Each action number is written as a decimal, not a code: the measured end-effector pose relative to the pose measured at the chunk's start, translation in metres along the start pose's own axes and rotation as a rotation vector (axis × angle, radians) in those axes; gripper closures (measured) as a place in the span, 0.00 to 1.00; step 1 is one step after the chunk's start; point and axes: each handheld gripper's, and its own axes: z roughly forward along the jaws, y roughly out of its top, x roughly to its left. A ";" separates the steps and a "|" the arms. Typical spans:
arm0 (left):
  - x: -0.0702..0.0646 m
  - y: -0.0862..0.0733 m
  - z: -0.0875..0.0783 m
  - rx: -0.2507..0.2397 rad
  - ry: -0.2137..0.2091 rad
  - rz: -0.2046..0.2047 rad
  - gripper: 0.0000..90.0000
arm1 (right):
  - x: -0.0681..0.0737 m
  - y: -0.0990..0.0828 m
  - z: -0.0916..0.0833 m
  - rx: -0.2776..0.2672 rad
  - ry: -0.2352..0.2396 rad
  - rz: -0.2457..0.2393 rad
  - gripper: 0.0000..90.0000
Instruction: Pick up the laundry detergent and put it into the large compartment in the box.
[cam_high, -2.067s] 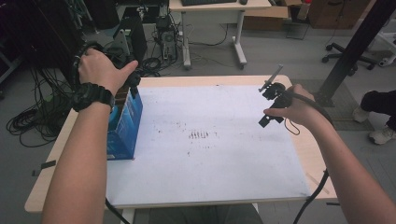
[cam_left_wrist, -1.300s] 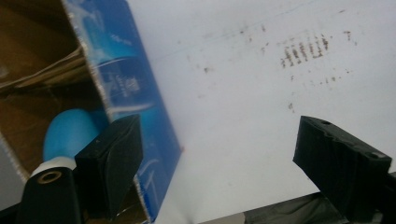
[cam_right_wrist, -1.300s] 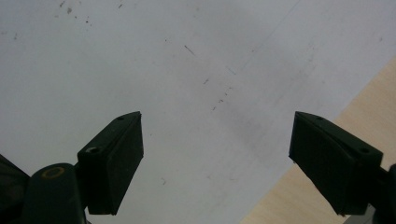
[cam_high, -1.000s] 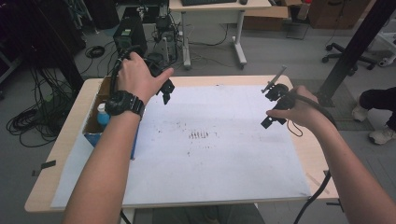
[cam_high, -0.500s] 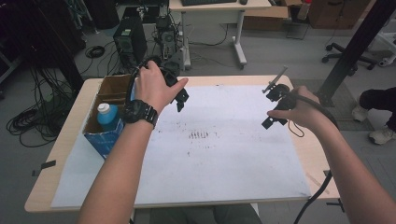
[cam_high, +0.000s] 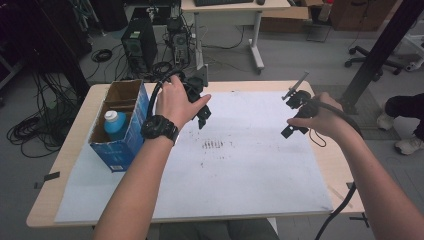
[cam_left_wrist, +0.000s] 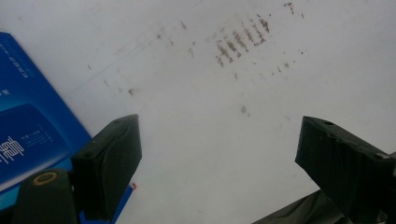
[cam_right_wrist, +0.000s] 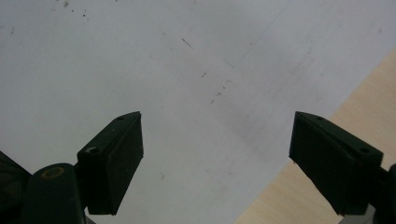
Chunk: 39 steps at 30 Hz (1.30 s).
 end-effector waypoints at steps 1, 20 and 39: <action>-0.001 0.000 0.002 -0.003 -0.007 0.006 0.16 | 0.000 0.000 0.000 0.001 0.000 -0.001 0.20; -0.004 0.001 0.018 0.017 -0.039 0.014 0.16 | 0.000 0.004 0.006 0.009 0.009 -0.007 0.20; -0.005 0.000 0.018 0.021 -0.029 0.020 0.16 | 0.002 0.005 0.004 0.010 0.008 -0.010 0.20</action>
